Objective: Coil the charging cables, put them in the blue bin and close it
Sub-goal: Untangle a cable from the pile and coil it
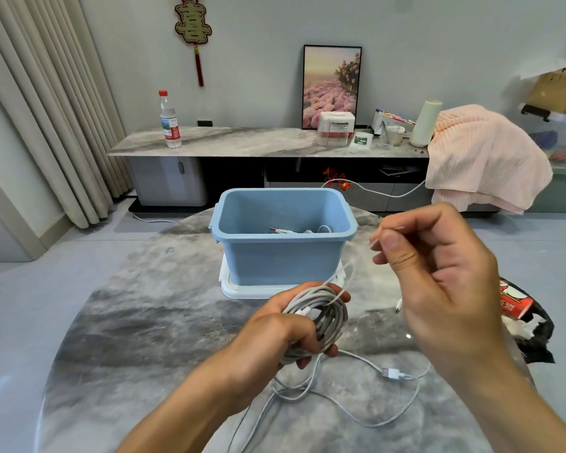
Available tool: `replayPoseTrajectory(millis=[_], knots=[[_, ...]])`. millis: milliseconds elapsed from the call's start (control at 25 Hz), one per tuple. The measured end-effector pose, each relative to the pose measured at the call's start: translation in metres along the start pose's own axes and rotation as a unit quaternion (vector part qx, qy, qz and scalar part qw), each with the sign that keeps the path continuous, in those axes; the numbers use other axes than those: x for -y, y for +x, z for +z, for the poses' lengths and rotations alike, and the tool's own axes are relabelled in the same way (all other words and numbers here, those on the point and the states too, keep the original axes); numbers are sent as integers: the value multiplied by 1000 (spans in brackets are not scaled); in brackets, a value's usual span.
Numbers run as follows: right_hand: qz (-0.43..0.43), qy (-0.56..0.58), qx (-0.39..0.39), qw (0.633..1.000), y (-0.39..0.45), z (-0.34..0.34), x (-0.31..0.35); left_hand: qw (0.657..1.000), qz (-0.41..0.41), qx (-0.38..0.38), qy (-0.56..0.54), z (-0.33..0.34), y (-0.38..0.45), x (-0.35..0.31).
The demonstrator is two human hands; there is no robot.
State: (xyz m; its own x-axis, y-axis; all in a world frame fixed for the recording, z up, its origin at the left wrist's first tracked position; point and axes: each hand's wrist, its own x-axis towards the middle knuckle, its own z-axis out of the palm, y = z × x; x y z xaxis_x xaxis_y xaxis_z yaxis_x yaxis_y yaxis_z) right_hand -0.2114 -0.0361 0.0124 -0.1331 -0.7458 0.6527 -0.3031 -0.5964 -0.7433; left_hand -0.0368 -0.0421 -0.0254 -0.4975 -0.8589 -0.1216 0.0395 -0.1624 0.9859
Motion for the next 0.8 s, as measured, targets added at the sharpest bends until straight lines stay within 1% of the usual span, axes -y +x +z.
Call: replayPoseTrajectory(millis=[80,160,280,480,680,800], knots=[[-15,-4,-3,1000,-1,2,1,998,-3,-26,54,-2,0,0],[-12,19,-19,1000,1,1,2,988,23,-49,143,-6,-1,2],[9,79,-63,995,9,-6,2,973,50,-41,223,-3,-2,4],[42,127,-105,985,19,-17,-9,964,48,-1,263,-2,-3,0],[114,165,-148,969,22,-19,-20,961,40,31,271,-4,-4,-5],[143,201,-125,961,24,-17,-24,972,33,27,233,-6,-5,-1]])
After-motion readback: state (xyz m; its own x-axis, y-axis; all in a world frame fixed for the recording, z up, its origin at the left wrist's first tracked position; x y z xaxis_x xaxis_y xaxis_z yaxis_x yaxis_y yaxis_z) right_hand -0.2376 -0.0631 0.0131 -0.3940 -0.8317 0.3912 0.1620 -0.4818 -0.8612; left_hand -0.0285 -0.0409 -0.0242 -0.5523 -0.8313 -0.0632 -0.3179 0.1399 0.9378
